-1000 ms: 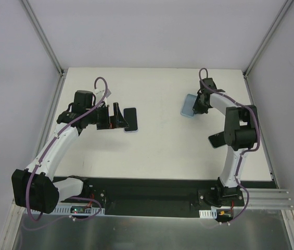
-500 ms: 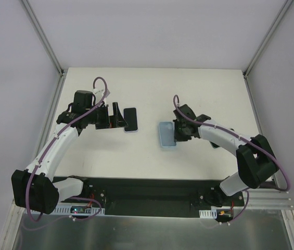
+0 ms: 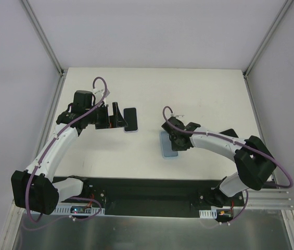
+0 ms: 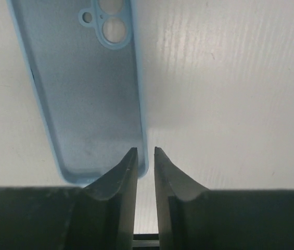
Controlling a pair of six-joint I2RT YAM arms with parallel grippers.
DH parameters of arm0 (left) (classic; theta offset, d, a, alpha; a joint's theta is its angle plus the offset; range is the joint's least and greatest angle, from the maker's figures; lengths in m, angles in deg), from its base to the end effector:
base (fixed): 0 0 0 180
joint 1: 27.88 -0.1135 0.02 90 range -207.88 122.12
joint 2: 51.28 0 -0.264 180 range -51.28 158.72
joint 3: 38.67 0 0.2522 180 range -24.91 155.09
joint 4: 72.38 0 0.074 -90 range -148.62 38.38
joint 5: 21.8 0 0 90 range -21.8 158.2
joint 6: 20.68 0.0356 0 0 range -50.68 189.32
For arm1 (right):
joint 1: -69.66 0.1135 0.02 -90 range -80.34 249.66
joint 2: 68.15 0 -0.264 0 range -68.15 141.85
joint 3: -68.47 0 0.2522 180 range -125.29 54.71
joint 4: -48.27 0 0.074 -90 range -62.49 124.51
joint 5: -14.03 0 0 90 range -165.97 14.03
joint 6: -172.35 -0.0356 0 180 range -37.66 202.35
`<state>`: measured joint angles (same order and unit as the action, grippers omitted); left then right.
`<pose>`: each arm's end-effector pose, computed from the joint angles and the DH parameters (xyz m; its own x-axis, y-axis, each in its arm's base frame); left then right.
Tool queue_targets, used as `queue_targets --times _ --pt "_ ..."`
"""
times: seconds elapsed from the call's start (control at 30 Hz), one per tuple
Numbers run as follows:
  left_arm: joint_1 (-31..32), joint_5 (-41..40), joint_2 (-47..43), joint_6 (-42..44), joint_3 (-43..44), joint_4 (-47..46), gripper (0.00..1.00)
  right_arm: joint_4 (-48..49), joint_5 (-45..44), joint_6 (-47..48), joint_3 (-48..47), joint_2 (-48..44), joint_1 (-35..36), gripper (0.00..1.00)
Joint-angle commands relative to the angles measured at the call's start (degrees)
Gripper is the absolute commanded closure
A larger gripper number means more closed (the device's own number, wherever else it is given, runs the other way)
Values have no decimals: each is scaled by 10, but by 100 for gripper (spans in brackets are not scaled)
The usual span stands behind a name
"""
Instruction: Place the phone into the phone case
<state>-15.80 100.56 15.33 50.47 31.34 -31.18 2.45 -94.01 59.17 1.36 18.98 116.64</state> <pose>0.2397 -0.0708 0.3070 -0.7579 -0.1169 -0.6418 0.3650 0.7394 -0.5657 0.2045 0.2030 0.1924 -0.8118 -0.3214 -0.4875 -0.3145 0.9441 -0.0986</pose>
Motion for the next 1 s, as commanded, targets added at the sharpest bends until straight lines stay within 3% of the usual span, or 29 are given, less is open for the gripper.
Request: queue_targets --times 0.0,0.03,0.17,0.23,0.4,0.6,0.8,0.97 --pt "6 -7 -13 7 -2 -6 1 -63 -53 -27 -49 0 2 75" --pt "6 -7 -12 8 -3 -6 1 -69 -61 -30 -58 1 2 71" --pt "6 -10 -17 8 -4 -5 2 -79 -95 -42 -69 -23 -9 31" --pt "6 -11 -19 9 -3 -5 2 -90 -105 -52 -69 -42 -40 26" --pt "7 -5 -17 7 -2 -3 4 -149 -182 -110 -82 -81 -103 0" --pt "6 -3 -14 5 -1 -2 4 -216 -213 -185 -107 -88 -209 4" --pt "6 4 -16 7 2 -3 5 -161 -174 -165 -100 -65 -298 4" --pt "6 0 -21 7 4 -3 5 -158 -165 -223 -91 -26 -367 4"
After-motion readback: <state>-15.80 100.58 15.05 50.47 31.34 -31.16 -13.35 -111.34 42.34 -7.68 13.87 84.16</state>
